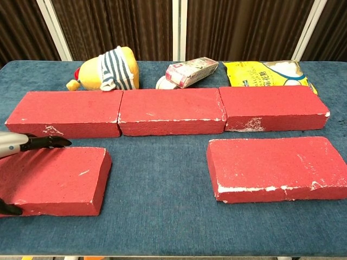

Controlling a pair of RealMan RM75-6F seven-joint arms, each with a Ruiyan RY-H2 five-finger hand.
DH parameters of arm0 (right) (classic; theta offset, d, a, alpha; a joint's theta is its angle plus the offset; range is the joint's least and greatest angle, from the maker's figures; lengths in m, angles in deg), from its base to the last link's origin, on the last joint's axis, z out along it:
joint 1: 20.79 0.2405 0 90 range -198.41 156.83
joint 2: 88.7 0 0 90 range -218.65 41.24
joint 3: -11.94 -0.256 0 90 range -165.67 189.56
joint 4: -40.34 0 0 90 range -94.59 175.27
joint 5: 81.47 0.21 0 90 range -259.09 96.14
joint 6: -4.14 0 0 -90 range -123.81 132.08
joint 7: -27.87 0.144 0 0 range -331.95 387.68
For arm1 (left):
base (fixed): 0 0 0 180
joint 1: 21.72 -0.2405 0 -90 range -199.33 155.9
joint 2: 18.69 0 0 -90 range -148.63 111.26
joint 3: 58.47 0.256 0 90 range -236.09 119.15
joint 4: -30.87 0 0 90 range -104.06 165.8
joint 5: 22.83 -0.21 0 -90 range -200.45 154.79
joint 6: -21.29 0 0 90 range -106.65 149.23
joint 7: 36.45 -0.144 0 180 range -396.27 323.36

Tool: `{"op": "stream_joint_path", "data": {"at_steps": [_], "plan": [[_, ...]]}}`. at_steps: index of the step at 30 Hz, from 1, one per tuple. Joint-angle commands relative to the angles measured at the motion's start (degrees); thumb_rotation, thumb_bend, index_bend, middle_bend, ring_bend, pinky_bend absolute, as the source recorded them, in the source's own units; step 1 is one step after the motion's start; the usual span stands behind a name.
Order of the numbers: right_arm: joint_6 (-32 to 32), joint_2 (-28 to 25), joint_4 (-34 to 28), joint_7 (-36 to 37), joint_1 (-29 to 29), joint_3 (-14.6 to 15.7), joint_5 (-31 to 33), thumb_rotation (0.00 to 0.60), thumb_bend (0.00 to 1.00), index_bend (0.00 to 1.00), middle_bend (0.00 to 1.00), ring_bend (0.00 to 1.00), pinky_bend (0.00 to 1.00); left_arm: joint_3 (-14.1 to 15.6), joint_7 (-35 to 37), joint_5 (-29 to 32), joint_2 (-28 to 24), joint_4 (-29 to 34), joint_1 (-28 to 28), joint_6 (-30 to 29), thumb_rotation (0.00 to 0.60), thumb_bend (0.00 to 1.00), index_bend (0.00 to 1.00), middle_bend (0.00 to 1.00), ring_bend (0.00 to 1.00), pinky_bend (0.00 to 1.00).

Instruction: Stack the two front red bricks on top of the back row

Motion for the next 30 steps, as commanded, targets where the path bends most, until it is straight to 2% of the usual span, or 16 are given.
{"op": "stream_joint_path", "data": {"at_steps": [1, 10, 16, 19, 23, 30], "plan": [[-0.04, 0.01, 0.02, 0.0, -0.02, -0.03, 0.03, 0.6, 0.24, 0.0, 0.0, 0.0, 0.0, 0.03, 0.15, -0.38, -0.39, 0.53, -0.06, -0.51, 0.6, 0.0, 0.0, 0.09, 0.15, 0.0], [-0.36, -0.27, -0.27, -0.06, -0.12, -0.21, 0.09, 0.6, 0.24, 0.0, 0.0, 0.0, 0.0, -1.1, 0.67, -3.48, -5.44, 6.49, -0.09, -4.51, 0.6, 0.0, 0.0, 0.09, 0.15, 0.0], [-0.53, -0.48, -0.49, -0.04, -0.15, -0.34, 0.12, 0.6, 0.24, 0.0, 0.0, 0.0, 0.0, -6.21, 1.77, 0.37, -9.83, 8.21, 4.28, -1.47, 0.6, 0.0, 0.0, 0.09, 0.15, 0.0], [-0.48, -0.52, -0.49, -0.1, -0.17, -0.41, 0.32, 0.6, 0.24, 0.0, 0.0, 0.0, 0.0, -9.34, 3.62, 3.82, -10.51, 6.57, 8.05, 2.86, 0.6, 0.0, 0.0, 0.09, 0.15, 0.0], [-0.14, -0.55, -0.44, -0.22, -0.12, -0.47, 0.7, 0.6, 0.24, 0.0, 0.0, 0.0, 0.0, -11.58, 4.25, 6.91, -8.92, 2.39, 12.28, 7.57, 0.6, 0.0, 0.0, 0.1, 0.15, 0.0], [1.0, -0.58, -0.25, -0.56, 0.12, -0.42, 1.45, 0.6, 0.24, 0.0, 0.0, 0.0, 0.0, -12.55, 6.87, 5.45, -3.95, -6.29, 17.11, 12.42, 0.6, 0.0, 0.0, 0.11, 0.16, 0.0]]}}
